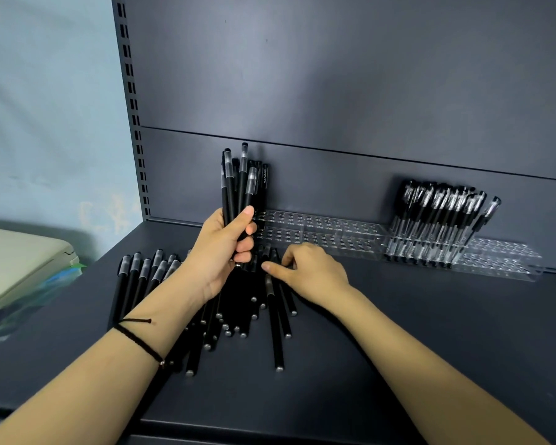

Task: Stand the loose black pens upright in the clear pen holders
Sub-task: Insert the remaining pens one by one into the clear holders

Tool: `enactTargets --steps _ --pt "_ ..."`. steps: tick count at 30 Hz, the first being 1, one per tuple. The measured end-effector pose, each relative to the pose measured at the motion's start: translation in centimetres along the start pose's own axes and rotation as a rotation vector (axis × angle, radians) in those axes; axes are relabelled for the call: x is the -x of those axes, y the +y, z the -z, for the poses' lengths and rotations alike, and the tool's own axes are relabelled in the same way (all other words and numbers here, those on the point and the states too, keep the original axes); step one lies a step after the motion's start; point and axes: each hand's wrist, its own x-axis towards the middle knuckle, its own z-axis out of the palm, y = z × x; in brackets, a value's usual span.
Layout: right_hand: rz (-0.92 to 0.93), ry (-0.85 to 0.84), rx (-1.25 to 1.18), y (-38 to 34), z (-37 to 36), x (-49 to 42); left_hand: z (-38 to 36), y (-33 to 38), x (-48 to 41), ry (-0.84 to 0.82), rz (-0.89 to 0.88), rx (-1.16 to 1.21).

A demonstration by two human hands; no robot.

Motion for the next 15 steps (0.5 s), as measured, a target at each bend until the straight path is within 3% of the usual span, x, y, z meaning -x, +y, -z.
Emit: enactTargets --steps 4,8,15 --pt "-0.038 -0.061 -0.055 -0.4 0.2 0.2 0.2 0.1 -0.1 0.032 -0.006 0.009" --pt "-0.055 -0.150 0.101 -1.4 0.4 0.8 0.4 0.1 -0.2 0.069 -0.003 0.037" --pt "-0.069 -0.316 -0.172 0.1 2.2 0.2 0.3 0.0 -0.2 0.060 0.009 0.049"
